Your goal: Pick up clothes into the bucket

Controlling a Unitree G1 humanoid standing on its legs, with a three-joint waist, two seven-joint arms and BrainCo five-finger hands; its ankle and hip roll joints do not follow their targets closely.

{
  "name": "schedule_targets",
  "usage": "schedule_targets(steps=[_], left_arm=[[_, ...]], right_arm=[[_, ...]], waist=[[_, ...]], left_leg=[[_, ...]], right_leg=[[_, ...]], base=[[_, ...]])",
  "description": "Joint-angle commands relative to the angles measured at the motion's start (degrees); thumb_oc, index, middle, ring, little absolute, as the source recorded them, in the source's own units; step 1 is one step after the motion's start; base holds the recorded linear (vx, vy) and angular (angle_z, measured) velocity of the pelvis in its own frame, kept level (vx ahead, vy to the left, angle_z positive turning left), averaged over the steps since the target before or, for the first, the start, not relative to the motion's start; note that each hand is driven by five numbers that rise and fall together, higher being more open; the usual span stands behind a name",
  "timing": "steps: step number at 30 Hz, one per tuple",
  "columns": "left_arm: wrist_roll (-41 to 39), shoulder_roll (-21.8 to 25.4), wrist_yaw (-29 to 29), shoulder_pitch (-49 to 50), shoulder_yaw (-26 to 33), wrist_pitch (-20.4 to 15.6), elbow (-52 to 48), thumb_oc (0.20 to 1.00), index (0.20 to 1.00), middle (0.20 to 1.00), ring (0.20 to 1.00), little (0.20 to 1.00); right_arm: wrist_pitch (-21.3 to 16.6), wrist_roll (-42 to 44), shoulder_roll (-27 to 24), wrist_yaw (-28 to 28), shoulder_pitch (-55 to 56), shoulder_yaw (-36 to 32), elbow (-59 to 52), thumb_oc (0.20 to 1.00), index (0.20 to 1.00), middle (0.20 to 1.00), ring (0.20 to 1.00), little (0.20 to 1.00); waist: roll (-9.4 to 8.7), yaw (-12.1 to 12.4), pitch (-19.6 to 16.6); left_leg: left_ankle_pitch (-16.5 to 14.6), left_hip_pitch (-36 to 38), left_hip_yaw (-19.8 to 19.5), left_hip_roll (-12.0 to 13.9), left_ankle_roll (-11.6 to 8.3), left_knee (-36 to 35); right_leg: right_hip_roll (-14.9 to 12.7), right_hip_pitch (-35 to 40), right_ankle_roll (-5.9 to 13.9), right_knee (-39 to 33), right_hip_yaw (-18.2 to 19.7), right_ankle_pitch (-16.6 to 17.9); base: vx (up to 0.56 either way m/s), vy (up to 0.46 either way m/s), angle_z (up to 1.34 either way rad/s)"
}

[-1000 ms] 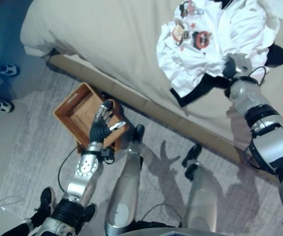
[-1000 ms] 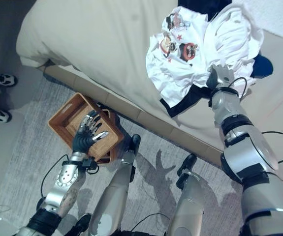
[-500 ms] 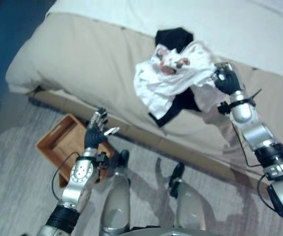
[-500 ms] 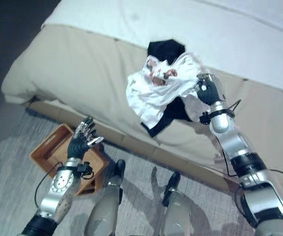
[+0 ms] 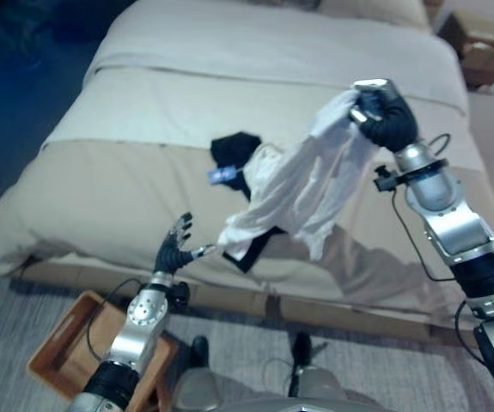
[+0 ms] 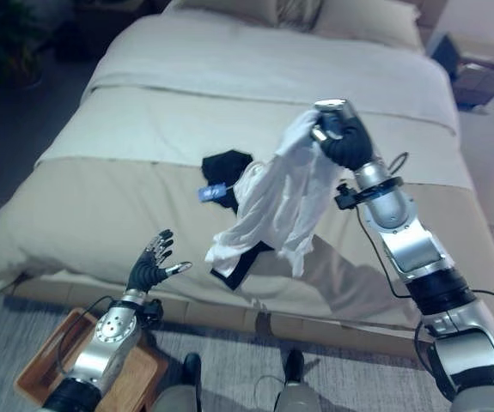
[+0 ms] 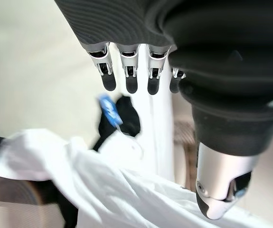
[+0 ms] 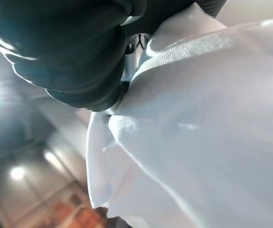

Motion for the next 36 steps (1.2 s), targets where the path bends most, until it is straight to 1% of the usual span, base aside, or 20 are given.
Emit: schedule_targets(steps=[1, 4, 7, 13, 18, 22, 25, 27, 28, 30, 31, 32, 33, 34, 35, 36], left_arm=[[4.77, 0.16, 0.49, -7.46, -3.13, -1.63, -0.82, 1.0, 1.0, 1.0, 1.0, 1.0], [4.76, -0.76, 0.8, -14.22, -6.91, -1.52, 0.9, 1.0, 1.0, 1.0, 1.0, 1.0], [4.79, -1.8, 1.05, -19.81, -9.94, -1.2, 2.92, 1.0, 1.0, 1.0, 1.0, 1.0], [0.86, -4.74, 2.18, -28.29, -13.51, -1.09, 5.86, 1.0, 1.0, 1.0, 1.0, 1.0], [-3.44, -6.51, 2.7, -31.97, -14.79, -1.03, 6.41, 1.0, 1.0, 1.0, 1.0, 1.0], [-6.53, -7.46, 1.16, -33.15, -16.23, -0.32, 7.94, 1.0, 1.0, 1.0, 1.0, 1.0], [-7.61, -8.61, 0.34, -34.34, -17.89, 0.81, 11.19, 1.0, 1.0, 1.0, 1.0, 1.0], [-6.65, -9.04, 0.8, -34.95, -18.21, 1.06, 12.65, 1.0, 1.0, 1.0, 1.0, 1.0], [-4.54, -10.2, 2.33, -35.57, -18.32, 1.62, 15.6, 1.0, 1.0, 1.0, 1.0, 1.0], [-3.6, -10.89, 2.94, -36.11, -18.42, 1.73, 16.7, 1.0, 1.0, 1.0, 1.0, 1.0], [-2.27, -12.41, 3.88, -37.21, -18.86, 1.9, 18.66, 1.0, 1.0, 1.0, 1.0, 1.0], [-2.27, -12.46, 3.88, -37.25, -18.86, 1.87, 18.71, 1.0, 1.0, 1.0, 1.0, 1.0], [-2.34, -12.23, 3.59, -36.01, -18.78, 1.26, 18.73, 1.0, 1.0, 1.0, 1.0, 1.0], [-3.68, -11.44, 1.22, -32.68, -18.66, 0.9, 18.19, 1.0, 1.0, 1.0, 1.0, 1.0], [-3.71, -11.36, 1.17, -32.57, -18.68, 0.91, 18.11, 1.0, 1.0, 1.0, 1.0, 1.0], [-6.64, -12.08, -1.17, -28.92, -19.72, 0.92, 17.18, 1.0, 1.0, 1.0, 1.0, 1.0]], right_arm=[[-1.37, 6.67, -0.34, 1.92, -9.69, 3.28, -4.94, 0.2, 0.2, 0.2, 0.2, 0.2], [-0.59, 9.89, 1.33, 2.98, -12.93, 6.6, -5.17, 0.2, 0.2, 0.2, 0.2, 0.2], [0.36, 12.07, 1.0, 3.67, -16.0, 9.72, -4.97, 0.2, 0.2, 0.2, 0.2, 0.2], [1.23, 17.69, -0.22, 5.32, -19.17, 13.92, -5.39, 0.2, 0.2, 0.2, 0.2, 0.2], [1.68, 18.76, -1.14, 6.04, -19.84, 16.08, -5.74, 0.2, 0.2, 0.2, 0.2, 0.2], [1.89, 19.46, -0.85, 6.41, -20.23, 16.95, -5.52, 0.2, 0.2, 0.2, 0.2, 0.2], [1.95, 19.59, -0.77, 6.48, -20.82, 17.94, -5.25, 0.2, 0.2, 0.2, 0.2, 0.2], [1.89, 19.54, -0.68, 6.45, -20.93, 18.2, -5.29, 0.2, 0.2, 0.2, 0.2, 0.2], [1.81, 19.37, -0.58, 6.19, -21.65, 18.6, -5.87, 0.2, 0.2, 0.2, 0.2, 0.2], [1.76, 19.21, -0.49, 6.13, -22.09, 18.8, -5.99, 0.2, 0.2, 0.2, 0.2, 0.2], [1.59, 19.15, -0.17, 5.9, -22.5, 18.88, -6.13, 0.2, 0.2, 0.2, 0.2, 0.2], [1.59, 19.15, -0.19, 5.9, -22.51, 18.88, -6.13, 0.2, 0.2, 0.2, 0.2, 0.2], [1.81, 19.21, -0.18, 5.52, -22.95, 18.55, -5.87, 0.2, 0.2, 0.2, 0.2, 0.2], [0.88, 19.75, -0.81, 6.2, -23.12, 17.91, -6.07, 0.2, 0.2, 0.2, 0.2, 0.2], [0.86, 19.76, -0.77, 6.23, -23.02, 17.87, -6.07, 0.2, 0.2, 0.2, 0.2, 0.2], [0.02, 20.62, -1.19, 6.27, -23.16, 18.15, -6.67, 0.2, 0.2, 0.2, 0.2, 0.2]], waist=[[-2.47, -0.77, -2.84], [-2.34, -1.61, -3.7], [-2.18, -2.48, -4.5], [-1.91, -3.79, -5.32], [-1.67, -4.38, -5.56], [-1.46, -4.74, -5.5], [-1.37, -5.09, -5.5], [-1.34, -5.18, -5.51], [-1.41, -5.34, -5.53], [-1.4, -5.35, -5.5], [-1.5, -5.56, -5.52], [-1.49, -5.56, -5.5], [-1.55, -5.45, -5.48], [-1.62, -5.15, -5.36], [-1.67, -5.16, -5.42], [-1.85, -4.91, -5.37]], left_leg=[[-4.35, 0.19, 2.47, 1.09, 0.18, 4.28], [-4.67, 1.65, 3.31, 1.3, 0.17, 4.12], [-4.84, 2.89, 4.0, 1.43, 0.18, 3.98], [-4.86, 4.24, 4.59, 1.59, -0.02, 3.73], [-4.91, 4.9, 4.79, 1.58, 0.06, 3.6], [-4.84, 4.87, 4.85, 1.43, 0.11, 3.65], [-4.77, 4.83, 4.92, 1.27, 0.15, 3.69], [-4.75, 4.82, 4.89, 1.28, 0.13, 3.68], [-4.74, 4.8, 4.91, 1.26, 0.16, 3.74], [-4.73, 4.77, 4.89, 1.27, 0.16, 3.77], [-4.76, 4.71, 4.75, 1.23, 0.2, 3.85], [-4.76, 4.71, 4.74, 1.23, 0.2, 3.86], [-4.78, 4.72, 4.7, 1.23, 0.2, 3.89], [-4.81, 4.65, 4.65, 1.2, 0.23, 3.97], [-4.83, 4.65, 4.65, 1.2, 0.23, 3.98], [-4.81, 4.52, 4.51, 1.22, 0.22, 4.15]], right_leg=[[-2.79, 2.03, 3.3, 3.04, -0.43, -2.32], [-2.57, 2.8, 3.28, 2.81, 0.16, -2.33], [-2.44, 3.41, 3.24, 2.73, 0.86, -2.37], [-2.43, 4.46, 3.27, 2.72, 1.16, -2.53], [-2.57, 5.07, 3.38, 2.66, 1.07, -2.5], [-2.7, 5.1, 3.47, 2.64, 1.03, -2.35], [-2.79, 5.17, 3.5, 2.63, 1.06, -2.19], [-2.82, 5.22, 3.52, 2.6, 1.07, -2.16], [-2.83, 5.26, 3.47, 2.68, 1.1, -2.24], [-2.82, 5.29, 3.45, 2.7, 0.99, -2.26], [-2.8, 5.35, 3.42, 2.77, 0.89, -2.29], [-2.8, 5.36, 3.42, 2.77, 0.88, -2.29], [-2.84, 5.44, 3.41, 2.78, 0.84, -2.37], [-2.86, 5.49, 3.39, 2.79, 0.78, -2.38], [-2.86, 5.51, 3.4, 2.77, 0.77, -2.39], [-2.87, 5.64, 3.35, 2.88, 0.62, -2.4]], base=[[0.06, -0.011, -0.24], [0.04, -0.008, -0.17], [0.04, 0.001, -0.14], [0.02, 0.0, -0.06], [0.0, -0.001, -0.06], [0.0, 0.0, 0.0], [0.0, 0.0, 0.0], [0.0, 0.0, 0.0], [0.0, 0.0, 0.0], [0.0, 0.0, 0.0], [0.0, 0.0, 0.0], [0.0, 0.0, 0.0], [0.0, 0.0, 0.0], [0.0, 0.0, 0.0], [0.0, 0.0, 0.0], [0.0, 0.0, 0.0]])
